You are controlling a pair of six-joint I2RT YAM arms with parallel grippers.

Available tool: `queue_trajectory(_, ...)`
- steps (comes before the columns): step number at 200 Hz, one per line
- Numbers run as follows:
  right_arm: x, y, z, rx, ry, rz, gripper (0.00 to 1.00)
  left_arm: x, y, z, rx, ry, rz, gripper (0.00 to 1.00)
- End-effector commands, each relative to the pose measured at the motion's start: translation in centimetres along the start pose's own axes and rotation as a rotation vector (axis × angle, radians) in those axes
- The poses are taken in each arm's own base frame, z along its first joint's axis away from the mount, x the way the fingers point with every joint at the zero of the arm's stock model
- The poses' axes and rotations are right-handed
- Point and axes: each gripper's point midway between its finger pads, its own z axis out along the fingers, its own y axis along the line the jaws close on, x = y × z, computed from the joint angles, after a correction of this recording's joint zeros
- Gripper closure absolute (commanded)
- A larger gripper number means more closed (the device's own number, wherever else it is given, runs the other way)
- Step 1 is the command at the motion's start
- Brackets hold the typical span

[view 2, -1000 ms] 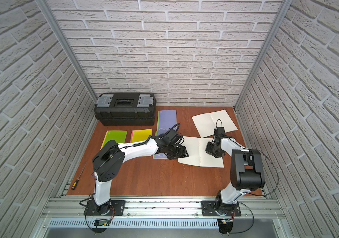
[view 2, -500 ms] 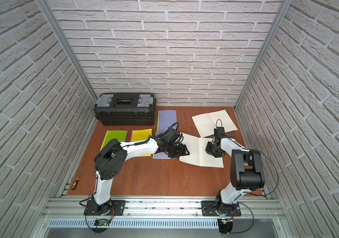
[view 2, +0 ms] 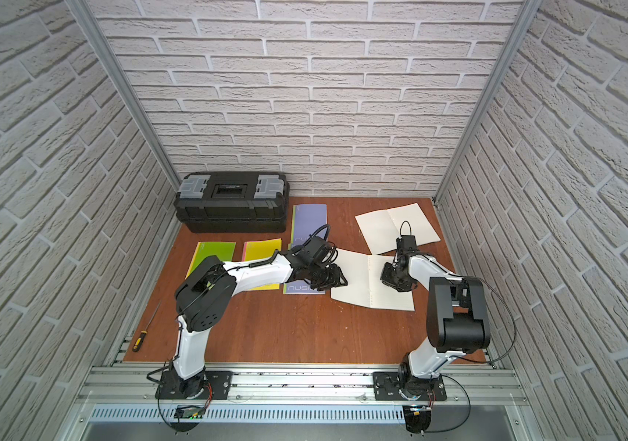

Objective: Close the notebook
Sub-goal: Close the notebook at the center of the board.

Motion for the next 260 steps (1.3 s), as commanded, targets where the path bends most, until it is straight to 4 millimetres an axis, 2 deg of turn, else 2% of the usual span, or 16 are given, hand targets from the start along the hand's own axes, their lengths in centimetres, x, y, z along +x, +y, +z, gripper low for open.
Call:
queue_trajectory(1,1.1,0.3,0.4,-0.004,0.029,-0.01,0.77,-0.9,0.0,0.4,0.008,-0.005,0.017,0.54)
queue_trajectory(40,1.1,0.4,0.4,-0.013,0.026,-0.008,0.77,-1.2,0.6,0.6,-0.006,0.014,0.024,0.73)
queue_trajectory(64,1.0,0.5,0.3,-0.016,0.024,-0.01,0.76,-1.5,0.8,0.3,-0.009,0.01,0.027,0.81)
queue_trajectory(111,1.0,1.1,0.5,-0.027,0.027,-0.018,0.76,-1.5,1.5,-0.4,-0.031,0.013,0.031,0.89)
queue_trajectory(151,0.5,2.1,-0.8,-0.06,-0.008,-0.02,0.76,-1.5,2.2,-1.1,-0.039,0.011,0.024,0.91)
queue_trajectory(200,-0.2,2.4,-3.0,-0.065,-0.057,-0.023,0.74,-1.3,3.4,-3.0,-0.065,-0.005,0.023,0.91)
queue_trajectory(260,-0.3,1.9,-2.8,-0.036,-0.057,-0.023,0.74,-1.2,4.9,-5.3,-0.098,-0.034,0.014,0.92)
